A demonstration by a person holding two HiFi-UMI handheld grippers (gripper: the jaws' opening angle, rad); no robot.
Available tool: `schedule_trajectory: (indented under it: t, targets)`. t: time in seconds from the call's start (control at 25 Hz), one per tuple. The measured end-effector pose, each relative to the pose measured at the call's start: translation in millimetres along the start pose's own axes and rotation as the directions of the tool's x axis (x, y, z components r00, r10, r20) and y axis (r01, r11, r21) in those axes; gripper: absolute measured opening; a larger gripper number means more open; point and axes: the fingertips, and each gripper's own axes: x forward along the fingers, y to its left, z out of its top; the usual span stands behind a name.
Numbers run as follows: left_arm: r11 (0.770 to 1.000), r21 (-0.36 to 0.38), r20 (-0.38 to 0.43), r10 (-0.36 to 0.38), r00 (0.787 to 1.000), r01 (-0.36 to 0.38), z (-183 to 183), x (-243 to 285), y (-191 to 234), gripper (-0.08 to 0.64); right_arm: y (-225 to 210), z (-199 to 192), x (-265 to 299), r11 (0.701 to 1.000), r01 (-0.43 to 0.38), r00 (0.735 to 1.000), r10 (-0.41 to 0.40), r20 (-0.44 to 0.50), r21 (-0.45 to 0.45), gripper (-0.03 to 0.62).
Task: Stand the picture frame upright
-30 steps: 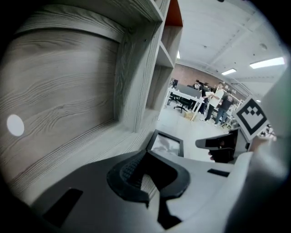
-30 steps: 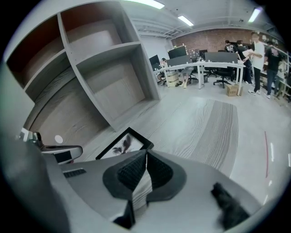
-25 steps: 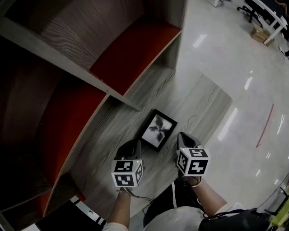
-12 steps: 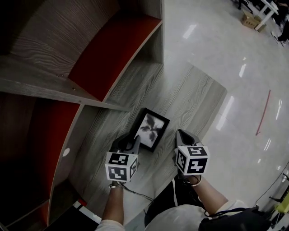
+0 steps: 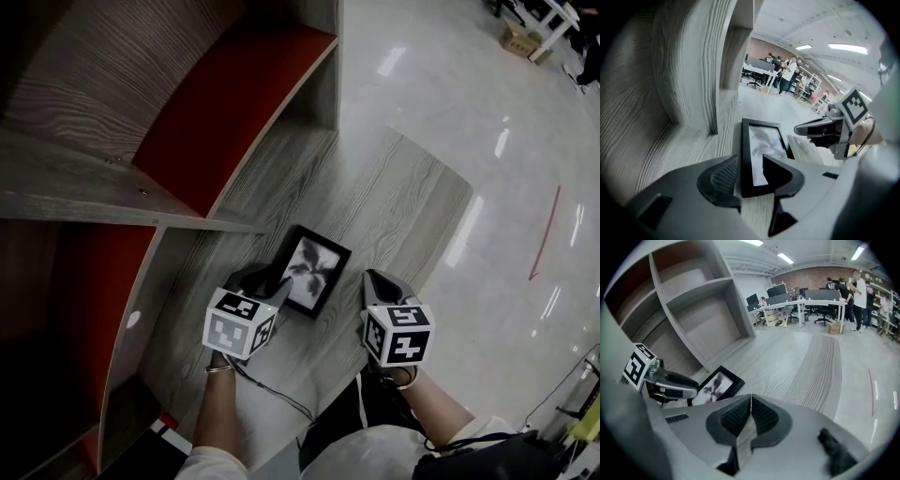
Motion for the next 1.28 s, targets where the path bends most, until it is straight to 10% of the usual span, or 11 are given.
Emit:
schedule_trajectory:
  t: [0.48, 1.28]
  targets:
    - [0.994, 0.0, -0.126, -0.105, 0.986, 0.106, -2, 13, 2, 0.147, -3, -1, 2, 1.0, -0.003, 1.0, 0.003, -0.009, -0.005, 0.032]
    - [0.994, -0.077, -0.188, -0.092, 0.978, 0.079, -1, 14, 6, 0.107, 0, 0, 8, 0.999, -0.017, 1.0, 0.016, -0.026, -0.027, 0.032]
